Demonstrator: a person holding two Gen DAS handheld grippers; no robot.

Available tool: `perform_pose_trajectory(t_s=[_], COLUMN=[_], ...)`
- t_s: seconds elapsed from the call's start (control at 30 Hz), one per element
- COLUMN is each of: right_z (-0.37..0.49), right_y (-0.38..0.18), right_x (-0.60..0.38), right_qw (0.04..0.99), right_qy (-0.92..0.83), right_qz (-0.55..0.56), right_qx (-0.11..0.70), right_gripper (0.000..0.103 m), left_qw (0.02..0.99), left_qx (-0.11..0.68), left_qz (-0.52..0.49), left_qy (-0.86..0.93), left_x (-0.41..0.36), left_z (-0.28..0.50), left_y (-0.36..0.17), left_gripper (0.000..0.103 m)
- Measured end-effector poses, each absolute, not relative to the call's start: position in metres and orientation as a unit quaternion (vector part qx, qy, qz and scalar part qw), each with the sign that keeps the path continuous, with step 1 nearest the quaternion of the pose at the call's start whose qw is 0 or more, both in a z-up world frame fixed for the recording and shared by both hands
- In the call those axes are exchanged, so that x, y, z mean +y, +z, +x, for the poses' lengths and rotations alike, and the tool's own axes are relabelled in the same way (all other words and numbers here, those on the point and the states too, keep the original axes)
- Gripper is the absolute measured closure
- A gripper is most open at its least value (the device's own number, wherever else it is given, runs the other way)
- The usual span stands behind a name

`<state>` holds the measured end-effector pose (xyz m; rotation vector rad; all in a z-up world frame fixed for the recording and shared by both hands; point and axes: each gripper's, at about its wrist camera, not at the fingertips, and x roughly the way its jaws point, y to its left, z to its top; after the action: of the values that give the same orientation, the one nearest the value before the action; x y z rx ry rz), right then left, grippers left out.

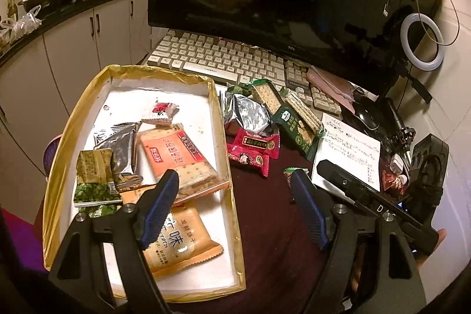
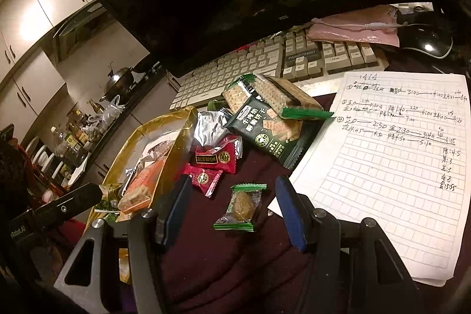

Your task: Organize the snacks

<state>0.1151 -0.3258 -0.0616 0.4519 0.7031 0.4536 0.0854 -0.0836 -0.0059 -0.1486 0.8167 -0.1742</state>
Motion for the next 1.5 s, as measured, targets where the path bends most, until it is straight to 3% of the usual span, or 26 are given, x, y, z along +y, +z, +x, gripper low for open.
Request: perform_pose_trajectory(t_s=[1.5], right_z=[0.115], right_y=[-0.062], right_x=[-0.327], right_qw=[0.885], right_qy=[0.234], right_qz=[0.221], right_qx=[0.338], right_gripper=[0.044], left_qw=[0.904], left_qx=[0.415], left_qz=[-0.057], left_qy=[-0.092], left_x=[-0.102], left_z=[0.088], left_y=[-0.011], left_gripper=[0.024])
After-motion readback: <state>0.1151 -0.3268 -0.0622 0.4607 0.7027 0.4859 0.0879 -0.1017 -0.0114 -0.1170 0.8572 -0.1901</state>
